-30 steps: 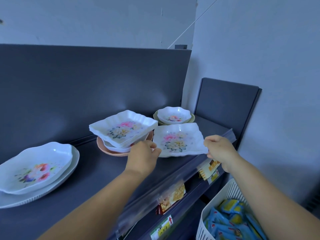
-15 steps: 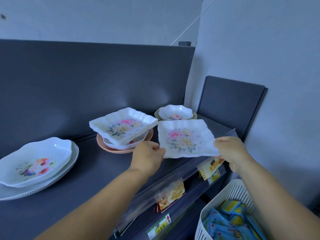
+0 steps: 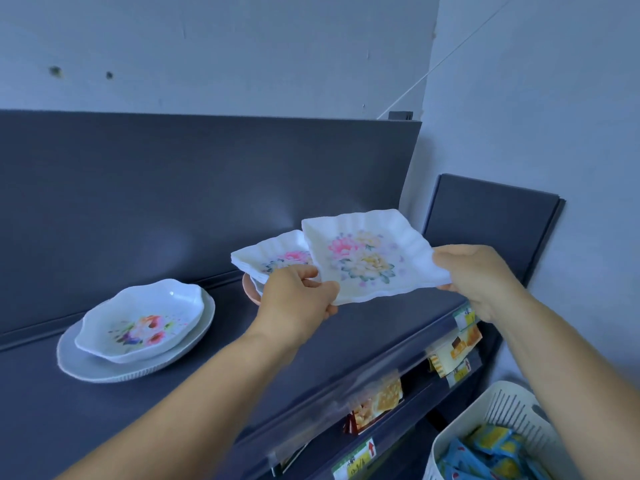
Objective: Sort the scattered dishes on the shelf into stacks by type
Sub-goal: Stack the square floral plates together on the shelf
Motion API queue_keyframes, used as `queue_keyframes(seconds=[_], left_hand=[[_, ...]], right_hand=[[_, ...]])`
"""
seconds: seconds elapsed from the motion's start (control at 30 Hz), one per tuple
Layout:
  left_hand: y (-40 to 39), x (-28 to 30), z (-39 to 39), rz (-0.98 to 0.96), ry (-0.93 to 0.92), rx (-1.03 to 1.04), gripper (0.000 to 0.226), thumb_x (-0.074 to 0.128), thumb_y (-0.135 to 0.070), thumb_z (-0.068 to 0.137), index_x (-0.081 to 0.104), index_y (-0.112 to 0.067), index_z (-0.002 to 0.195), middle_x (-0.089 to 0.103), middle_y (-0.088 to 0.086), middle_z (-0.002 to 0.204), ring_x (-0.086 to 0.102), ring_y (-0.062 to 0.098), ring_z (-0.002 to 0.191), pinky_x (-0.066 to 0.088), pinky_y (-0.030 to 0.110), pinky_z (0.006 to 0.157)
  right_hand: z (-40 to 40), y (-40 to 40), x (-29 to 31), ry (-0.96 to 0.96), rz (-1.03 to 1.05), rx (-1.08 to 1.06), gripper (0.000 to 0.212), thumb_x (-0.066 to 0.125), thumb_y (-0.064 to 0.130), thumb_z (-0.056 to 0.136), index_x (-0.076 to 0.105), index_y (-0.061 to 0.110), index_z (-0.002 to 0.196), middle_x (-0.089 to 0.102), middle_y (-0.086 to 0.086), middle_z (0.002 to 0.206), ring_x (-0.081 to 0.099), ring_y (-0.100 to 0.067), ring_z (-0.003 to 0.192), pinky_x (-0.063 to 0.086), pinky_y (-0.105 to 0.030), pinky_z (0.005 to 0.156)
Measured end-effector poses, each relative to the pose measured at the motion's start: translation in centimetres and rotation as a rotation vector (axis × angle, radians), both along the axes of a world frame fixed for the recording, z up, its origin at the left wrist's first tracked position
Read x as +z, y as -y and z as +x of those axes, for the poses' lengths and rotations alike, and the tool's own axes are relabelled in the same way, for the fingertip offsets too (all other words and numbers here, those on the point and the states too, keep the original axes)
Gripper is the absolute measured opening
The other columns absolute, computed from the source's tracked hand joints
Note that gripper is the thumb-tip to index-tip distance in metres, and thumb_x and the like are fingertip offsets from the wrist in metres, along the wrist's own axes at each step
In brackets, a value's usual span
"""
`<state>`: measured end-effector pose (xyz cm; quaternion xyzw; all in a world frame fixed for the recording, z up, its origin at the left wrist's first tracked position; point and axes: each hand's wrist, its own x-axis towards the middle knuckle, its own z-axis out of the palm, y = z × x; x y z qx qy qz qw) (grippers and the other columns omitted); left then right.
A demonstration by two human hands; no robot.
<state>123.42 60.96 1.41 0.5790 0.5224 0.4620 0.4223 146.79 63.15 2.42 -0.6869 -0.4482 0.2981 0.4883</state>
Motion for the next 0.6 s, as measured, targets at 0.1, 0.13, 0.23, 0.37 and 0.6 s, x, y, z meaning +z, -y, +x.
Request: queue_keyframes(seconds=[0.1, 0.13, 0.23, 0.37, 0.6], left_hand=[[-0.4, 0.6, -2.4, 0.010, -0.019, 0.080, 0.031, 0.059, -0.007, 0.085, 0.052, -0.023, 0.059, 0.065, 0.005, 0.062, 0.058, 0.024, 0.079, 0.049, 0.031, 0.082], [-0.7, 0.7, -2.9, 0.009, -0.016, 0.108, 0.031, 0.059, -0.007, 0.086, 0.052, -0.020, 0.059, 0.064, 0.006, 0.062, 0.056, 0.023, 0.072, 0.047, 0.031, 0.076], [-1.7, 0.8, -4.1, 0.000, -0.023, 0.177, 0.017, 0.059, -0.009, 0.088, 0.066, -0.001, 0.074, 0.059, 0.005, 0.057, 0.052, 0.019, 0.057, 0.044, 0.028, 0.067], [-3.6, 0.3, -4.7, -0.069, -0.022, 0.257, 0.022, 0.059, -0.009, 0.088, 0.069, 0.011, 0.090, 0.059, 0.005, 0.058, 0.052, 0.016, 0.052, 0.046, 0.025, 0.065], [-6.6, -0.9, -4.3, -0.137, -0.026, 0.386, 0.022, 0.061, -0.012, 0.086, 0.071, 0.008, 0.086, 0.058, 0.003, 0.054, 0.051, 0.018, 0.054, 0.042, 0.028, 0.066]], right_hand=[[-2.8, -2.0, 0.7, 0.002, -0.024, 0.025, 0.027, 0.049, 0.010, 0.083, 0.072, 0.020, 0.073, 0.064, -0.011, 0.082, 0.053, -0.023, 0.071, 0.043, -0.029, 0.071], [-3.6, -2.7, 0.8, -0.002, -0.035, 0.034, 0.028, 0.048, 0.012, 0.084, 0.071, 0.025, 0.072, 0.062, -0.006, 0.082, 0.053, -0.024, 0.071, 0.040, -0.028, 0.069], [-5.2, -5.4, 0.9, 0.029, -0.066, 0.082, 0.032, 0.047, 0.019, 0.078, 0.075, 0.019, 0.095, 0.071, -0.004, 0.091, 0.064, -0.032, 0.110, 0.043, -0.027, 0.067], [-5.2, -10.1, 0.2, 0.225, -0.123, 0.116, 0.048, 0.046, 0.036, 0.062, 0.068, 0.028, 0.104, 0.070, -0.002, 0.118, 0.062, -0.025, 0.114, 0.050, -0.044, 0.095], [-6.3, -13.4, 0.4, 0.370, -0.194, 0.351, 0.041, 0.040, 0.018, 0.087, 0.050, 0.003, 0.124, 0.056, -0.032, 0.095, 0.024, -0.018, 0.054, 0.015, -0.012, 0.037]])
